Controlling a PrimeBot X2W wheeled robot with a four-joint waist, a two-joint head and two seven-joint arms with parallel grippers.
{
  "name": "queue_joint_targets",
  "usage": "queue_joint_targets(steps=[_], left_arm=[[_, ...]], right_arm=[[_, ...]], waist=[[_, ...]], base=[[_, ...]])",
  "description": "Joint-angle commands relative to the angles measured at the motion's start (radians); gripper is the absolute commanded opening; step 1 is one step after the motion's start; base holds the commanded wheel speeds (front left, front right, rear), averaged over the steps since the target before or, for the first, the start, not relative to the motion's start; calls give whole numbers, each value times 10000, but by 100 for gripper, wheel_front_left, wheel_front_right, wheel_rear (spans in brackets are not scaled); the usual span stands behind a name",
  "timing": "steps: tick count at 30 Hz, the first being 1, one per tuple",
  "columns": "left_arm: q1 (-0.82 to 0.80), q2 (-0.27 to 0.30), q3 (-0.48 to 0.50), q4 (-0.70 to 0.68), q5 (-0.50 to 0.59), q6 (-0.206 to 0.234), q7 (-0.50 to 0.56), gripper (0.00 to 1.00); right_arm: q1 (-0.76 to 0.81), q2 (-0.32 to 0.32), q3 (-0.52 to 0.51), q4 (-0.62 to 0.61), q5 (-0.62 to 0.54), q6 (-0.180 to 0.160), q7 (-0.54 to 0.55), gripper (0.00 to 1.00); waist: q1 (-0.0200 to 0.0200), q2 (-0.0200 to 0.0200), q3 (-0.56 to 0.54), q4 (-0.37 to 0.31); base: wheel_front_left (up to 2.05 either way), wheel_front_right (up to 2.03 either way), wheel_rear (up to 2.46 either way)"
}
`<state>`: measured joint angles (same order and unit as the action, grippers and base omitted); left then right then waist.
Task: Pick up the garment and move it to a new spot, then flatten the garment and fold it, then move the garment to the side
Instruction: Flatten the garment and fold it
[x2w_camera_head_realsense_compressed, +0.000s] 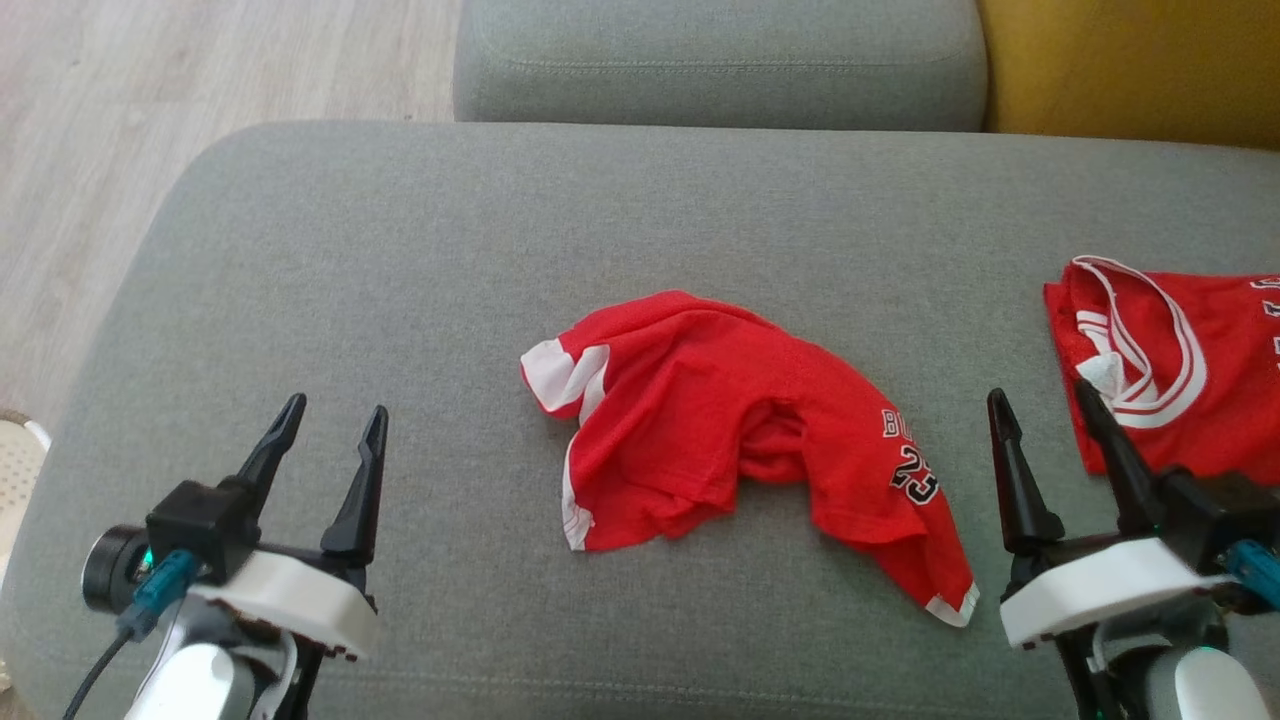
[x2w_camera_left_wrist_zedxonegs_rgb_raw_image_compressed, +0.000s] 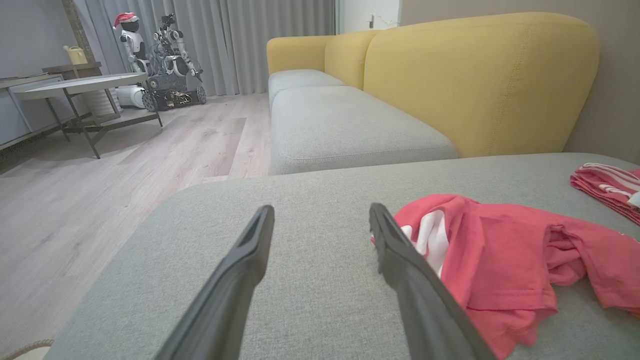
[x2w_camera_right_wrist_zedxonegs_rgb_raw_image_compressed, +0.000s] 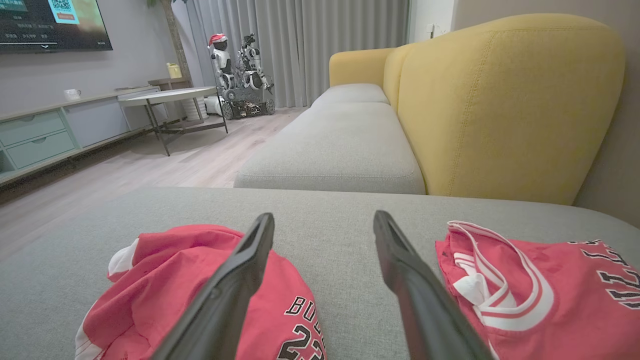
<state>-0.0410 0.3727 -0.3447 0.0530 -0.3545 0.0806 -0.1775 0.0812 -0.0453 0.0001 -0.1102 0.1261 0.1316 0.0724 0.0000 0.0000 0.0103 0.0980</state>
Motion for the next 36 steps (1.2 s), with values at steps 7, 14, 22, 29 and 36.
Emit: queue_joint_targets(steps=[7, 14, 22, 29, 36], left_arm=[[-787, 287, 361, -392, -79, 24, -88, 100], [-1457, 142, 173, -210, -79, -241, -265, 100], [-1860, -17, 118, 119, -80, -338, -511, 100], [-1915, -56, 177, 259, -98, -326, -652, 100], [-1926, -72, 220, 360, -123, -332, -721, 100]], right_arm=[[-1002, -49, 1082, 154, -1, -9, 243, 100], [-2107, -49, 3516, 2125, -29, -9, 665, 100], [-2661, -49, 3738, 4274, 229, -9, 467, 100], [-3121, -49, 4029, 5111, 709, -9, 184, 48], [-3527, -49, 4287, 5058, 1071, -9, -131, 0]], waist=[[0, 0, 417, 206], [0, 0, 1054, 815], [0, 0, 1454, 1292], [0, 0, 1635, 1222], [0, 0, 1651, 1106]], base=[[0, 0, 0], [0, 0, 0], [0, 0, 0], [0, 0, 0], [0, 0, 0]])
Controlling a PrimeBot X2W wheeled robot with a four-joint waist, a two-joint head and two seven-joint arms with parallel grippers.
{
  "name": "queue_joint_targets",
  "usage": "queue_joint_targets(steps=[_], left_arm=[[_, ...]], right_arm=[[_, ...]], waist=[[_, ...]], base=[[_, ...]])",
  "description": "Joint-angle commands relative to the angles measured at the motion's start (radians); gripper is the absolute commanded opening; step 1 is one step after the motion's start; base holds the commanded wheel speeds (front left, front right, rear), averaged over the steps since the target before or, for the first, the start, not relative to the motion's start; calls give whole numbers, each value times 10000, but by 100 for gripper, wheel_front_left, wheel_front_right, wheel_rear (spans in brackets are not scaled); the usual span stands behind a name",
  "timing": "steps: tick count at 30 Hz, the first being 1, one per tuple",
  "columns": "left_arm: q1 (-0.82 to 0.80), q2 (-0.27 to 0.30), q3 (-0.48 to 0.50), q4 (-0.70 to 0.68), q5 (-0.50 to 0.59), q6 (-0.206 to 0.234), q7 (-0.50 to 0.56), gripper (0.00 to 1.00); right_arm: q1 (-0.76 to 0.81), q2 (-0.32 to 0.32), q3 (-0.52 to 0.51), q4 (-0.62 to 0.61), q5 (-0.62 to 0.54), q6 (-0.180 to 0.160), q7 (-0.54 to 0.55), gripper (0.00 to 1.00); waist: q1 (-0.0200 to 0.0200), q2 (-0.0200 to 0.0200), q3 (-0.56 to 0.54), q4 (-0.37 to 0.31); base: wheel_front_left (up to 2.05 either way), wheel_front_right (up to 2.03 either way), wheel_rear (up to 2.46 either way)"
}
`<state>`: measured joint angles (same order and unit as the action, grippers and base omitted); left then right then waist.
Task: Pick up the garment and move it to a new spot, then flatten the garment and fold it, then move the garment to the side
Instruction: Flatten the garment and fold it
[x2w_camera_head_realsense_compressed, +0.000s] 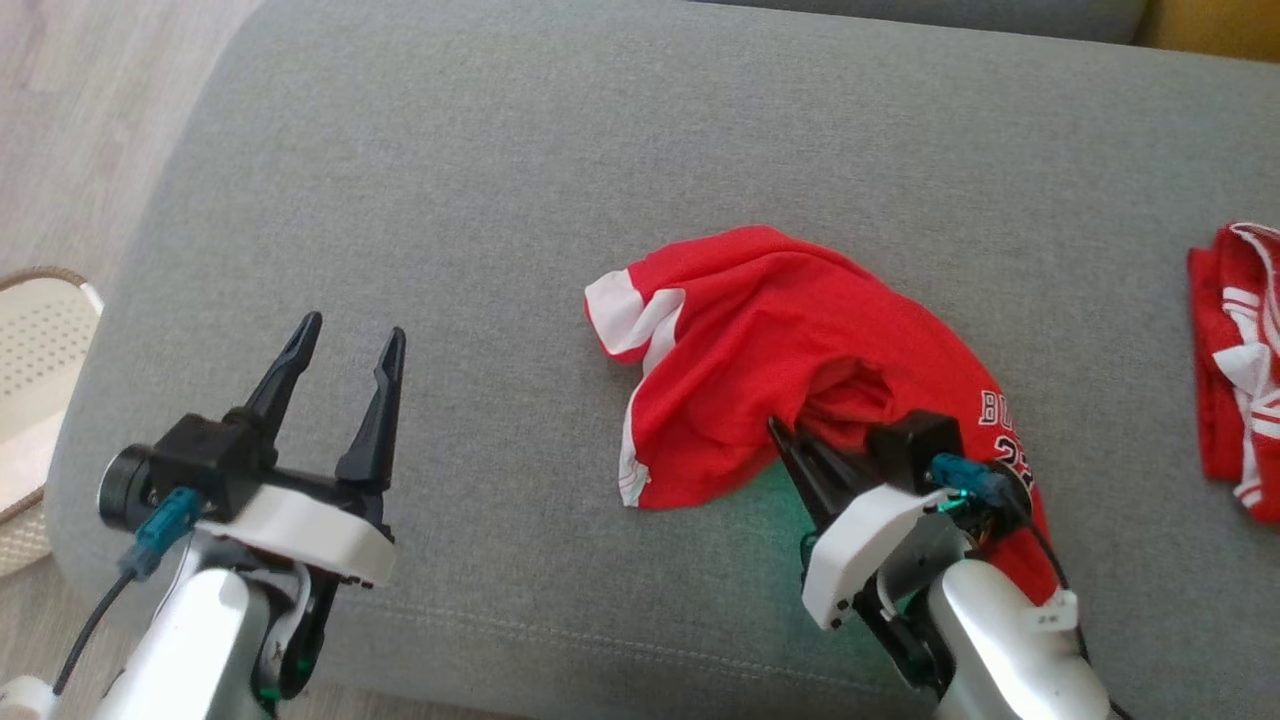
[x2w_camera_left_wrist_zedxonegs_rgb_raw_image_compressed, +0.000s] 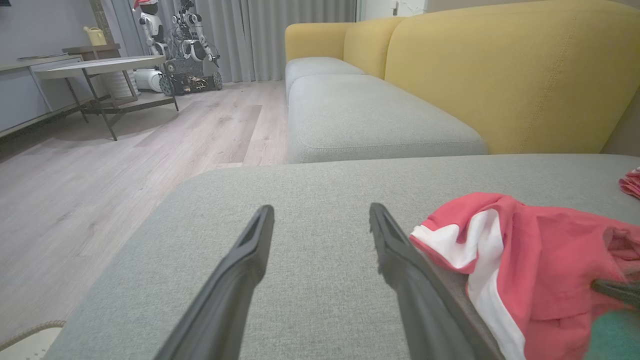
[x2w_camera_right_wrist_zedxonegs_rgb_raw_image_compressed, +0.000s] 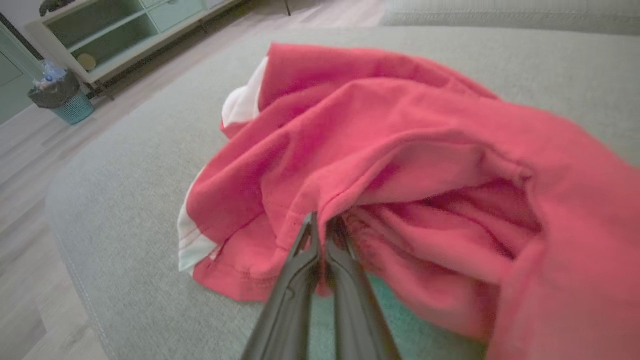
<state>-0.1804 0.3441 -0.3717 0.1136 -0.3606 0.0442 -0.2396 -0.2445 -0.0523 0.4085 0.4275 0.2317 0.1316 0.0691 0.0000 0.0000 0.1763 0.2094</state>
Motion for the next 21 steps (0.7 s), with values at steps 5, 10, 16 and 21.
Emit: queue_joint_targets(steps=[5, 10, 16, 21], left_arm=[[-405, 289, 604, -247, -82, 103, -139, 100], [-323, 336, 646, -322, -102, 158, -152, 100], [-359, 349, 643, -378, -134, 162, -162, 100], [-484, 332, 616, -373, -160, 110, -172, 100]], right_arm=[[-335, 20, -128, -1663, 39, -9, -187, 0], [-148, -34, -1361, -3131, -339, -9, 309, 0], [121, -223, -3295, -3976, -215, -9, 1222, 0], [-329, -476, -4073, -2990, 541, -9, 1802, 0]], waist=[[0, 0, -106, -266], [0, 0, -155, -474], [0, 0, -26, -596], [0, 0, 207, -616]], base=[[0, 0, 0], [0, 0, 0], [0, 0, 0], [0, 0, 0]])
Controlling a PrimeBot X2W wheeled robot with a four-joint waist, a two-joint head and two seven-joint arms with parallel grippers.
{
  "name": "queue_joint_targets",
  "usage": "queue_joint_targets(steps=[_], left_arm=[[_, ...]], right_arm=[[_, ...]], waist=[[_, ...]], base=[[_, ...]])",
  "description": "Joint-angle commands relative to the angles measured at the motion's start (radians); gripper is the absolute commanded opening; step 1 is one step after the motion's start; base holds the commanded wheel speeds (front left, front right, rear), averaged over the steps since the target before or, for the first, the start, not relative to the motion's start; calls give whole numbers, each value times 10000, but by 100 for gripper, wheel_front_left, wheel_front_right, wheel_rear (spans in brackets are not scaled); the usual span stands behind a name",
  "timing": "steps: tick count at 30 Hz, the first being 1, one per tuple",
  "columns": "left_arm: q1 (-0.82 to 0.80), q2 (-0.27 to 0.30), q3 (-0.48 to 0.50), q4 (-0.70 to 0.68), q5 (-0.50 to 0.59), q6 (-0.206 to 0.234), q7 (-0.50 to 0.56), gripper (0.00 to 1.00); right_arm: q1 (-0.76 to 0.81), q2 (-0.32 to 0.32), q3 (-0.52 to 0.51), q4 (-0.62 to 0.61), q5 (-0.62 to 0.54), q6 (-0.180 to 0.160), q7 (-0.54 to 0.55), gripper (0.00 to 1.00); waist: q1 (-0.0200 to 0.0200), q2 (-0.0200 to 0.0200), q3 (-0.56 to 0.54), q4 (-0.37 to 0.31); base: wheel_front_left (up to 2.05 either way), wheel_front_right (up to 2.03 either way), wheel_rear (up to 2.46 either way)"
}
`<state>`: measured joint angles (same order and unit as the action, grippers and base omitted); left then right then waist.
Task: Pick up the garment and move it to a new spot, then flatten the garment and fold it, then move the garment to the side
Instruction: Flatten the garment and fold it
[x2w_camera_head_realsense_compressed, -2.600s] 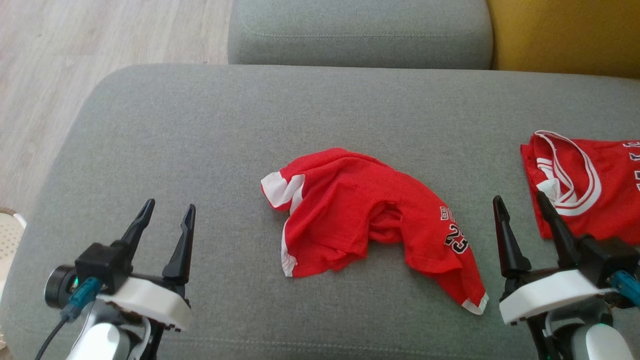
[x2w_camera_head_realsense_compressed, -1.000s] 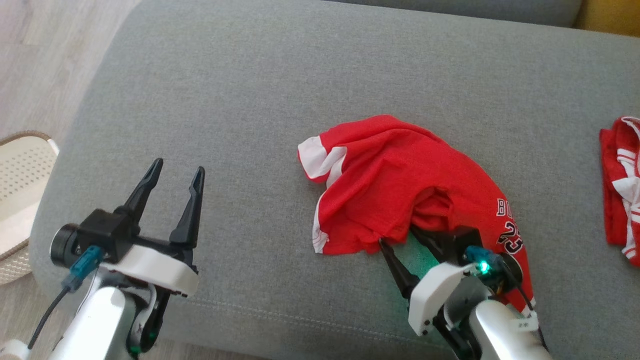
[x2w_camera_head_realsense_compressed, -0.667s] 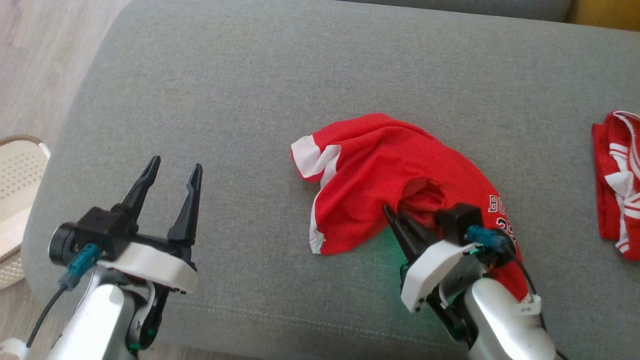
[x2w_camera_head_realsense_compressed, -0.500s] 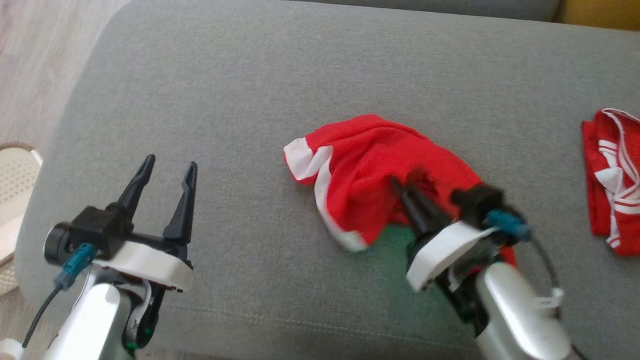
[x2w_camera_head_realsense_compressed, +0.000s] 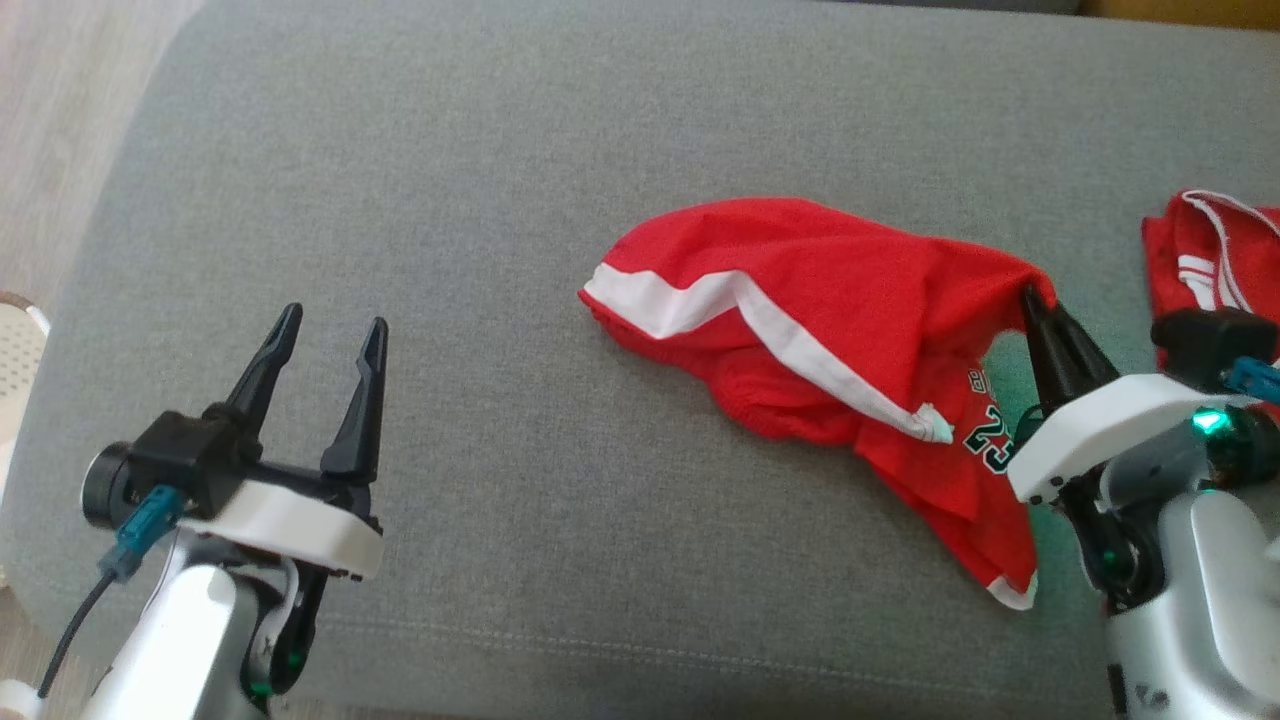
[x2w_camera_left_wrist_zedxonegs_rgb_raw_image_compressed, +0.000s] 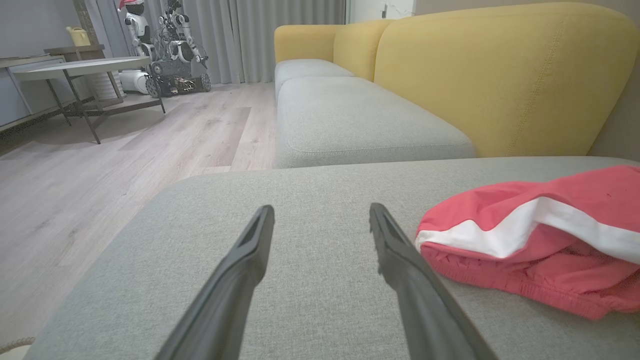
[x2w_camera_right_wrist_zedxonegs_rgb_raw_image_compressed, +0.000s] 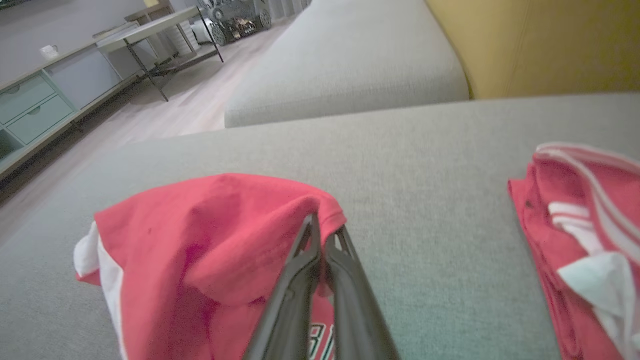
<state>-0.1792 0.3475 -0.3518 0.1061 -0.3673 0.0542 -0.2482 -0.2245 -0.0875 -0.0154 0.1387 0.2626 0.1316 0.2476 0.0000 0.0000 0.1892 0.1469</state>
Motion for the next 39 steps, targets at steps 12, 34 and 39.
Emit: queue_joint_targets(steps=[12, 34, 39], left_arm=[[-535, 181, 392, -113, -119, -46, -115, 100], [388, 481, 456, -611, -202, 410, 226, 100], [487, 551, 464, -728, -242, 473, 313, 100]], right_arm=[[-1601, -797, 563, 2160, 1209, -9, -1556, 100], [1596, 229, 207, -2832, -1477, -9, -1772, 100], [2093, 336, 143, -3198, -1372, -9, -1629, 100]], waist=[[0, 0, 68, 20], [0, 0, -891, -504], [0, 0, -878, -593]], base=[[0, 0, 0], [0, 0, 0], [0, 0, 0]])
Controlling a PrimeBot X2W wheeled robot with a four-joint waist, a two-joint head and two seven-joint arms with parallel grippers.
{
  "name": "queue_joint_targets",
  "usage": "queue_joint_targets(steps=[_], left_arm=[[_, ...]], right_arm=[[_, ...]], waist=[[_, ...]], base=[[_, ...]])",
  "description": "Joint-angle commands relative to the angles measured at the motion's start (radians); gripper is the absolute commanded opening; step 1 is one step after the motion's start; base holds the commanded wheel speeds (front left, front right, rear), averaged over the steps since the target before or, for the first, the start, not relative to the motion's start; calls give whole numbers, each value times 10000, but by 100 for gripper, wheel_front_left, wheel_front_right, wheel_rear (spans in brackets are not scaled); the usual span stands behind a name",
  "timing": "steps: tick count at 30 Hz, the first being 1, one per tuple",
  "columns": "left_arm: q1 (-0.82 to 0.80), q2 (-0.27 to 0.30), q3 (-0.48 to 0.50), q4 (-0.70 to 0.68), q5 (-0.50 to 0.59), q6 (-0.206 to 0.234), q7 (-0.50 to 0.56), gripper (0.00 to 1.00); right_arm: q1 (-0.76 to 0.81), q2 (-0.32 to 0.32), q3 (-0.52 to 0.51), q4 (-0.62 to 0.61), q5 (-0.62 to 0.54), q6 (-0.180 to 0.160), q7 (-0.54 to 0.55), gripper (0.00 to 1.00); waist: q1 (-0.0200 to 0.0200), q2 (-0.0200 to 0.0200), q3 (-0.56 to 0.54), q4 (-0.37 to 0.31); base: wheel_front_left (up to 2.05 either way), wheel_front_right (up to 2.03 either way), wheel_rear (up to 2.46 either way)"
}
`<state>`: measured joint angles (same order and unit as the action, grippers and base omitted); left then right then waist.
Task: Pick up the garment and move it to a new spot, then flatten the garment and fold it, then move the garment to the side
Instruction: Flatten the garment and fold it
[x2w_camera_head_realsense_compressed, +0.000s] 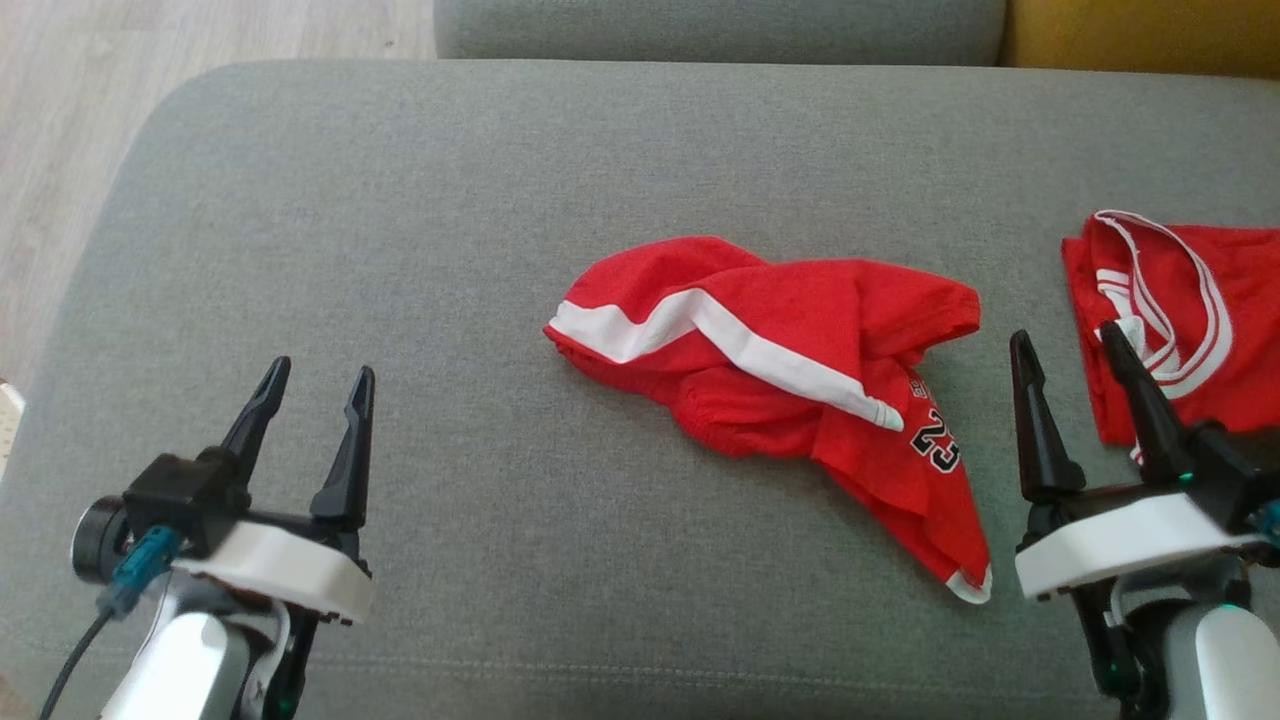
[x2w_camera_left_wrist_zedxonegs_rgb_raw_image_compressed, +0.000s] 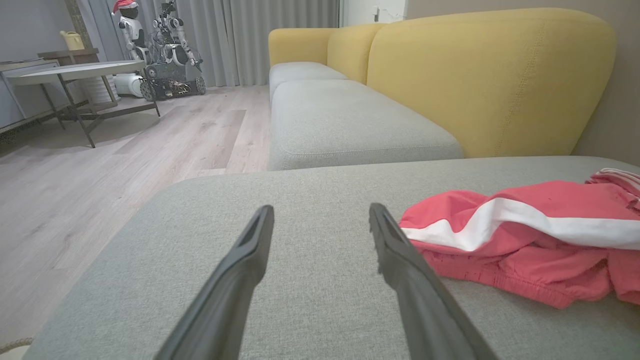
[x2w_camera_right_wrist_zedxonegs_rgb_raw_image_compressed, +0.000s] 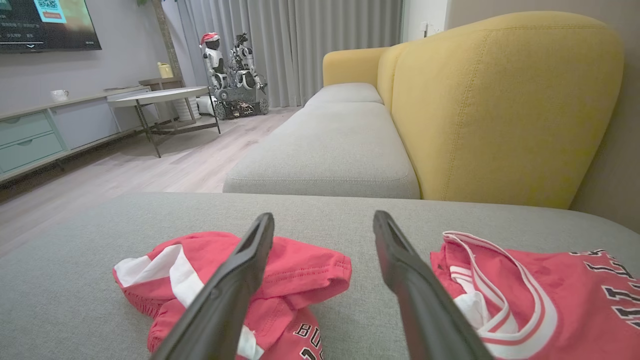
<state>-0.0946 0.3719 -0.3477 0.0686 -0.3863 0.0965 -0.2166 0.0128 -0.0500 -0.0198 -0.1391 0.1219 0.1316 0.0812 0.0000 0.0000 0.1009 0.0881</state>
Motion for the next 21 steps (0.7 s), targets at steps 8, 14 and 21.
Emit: queue_joint_targets(steps=[8, 14, 21], left_arm=[[-449, 388, 392, -421, -81, 54, 61, 100], [-863, 272, 217, -347, -291, -170, 360, 100], [-2623, -287, -457, 292, -341, -878, 751, 100]], right_arm=[[-247, -8, 173, -546, 152, -9, 86, 100], [-345, -5, 195, -583, 268, -9, 57, 100], [-631, -4, 362, -809, 276, -9, 64, 100]], waist=[[0, 0, 66, -30], [0, 0, 265, -52], [0, 0, 915, -335]], base=[[0, 0, 0], [0, 0, 0], [0, 0, 0]])
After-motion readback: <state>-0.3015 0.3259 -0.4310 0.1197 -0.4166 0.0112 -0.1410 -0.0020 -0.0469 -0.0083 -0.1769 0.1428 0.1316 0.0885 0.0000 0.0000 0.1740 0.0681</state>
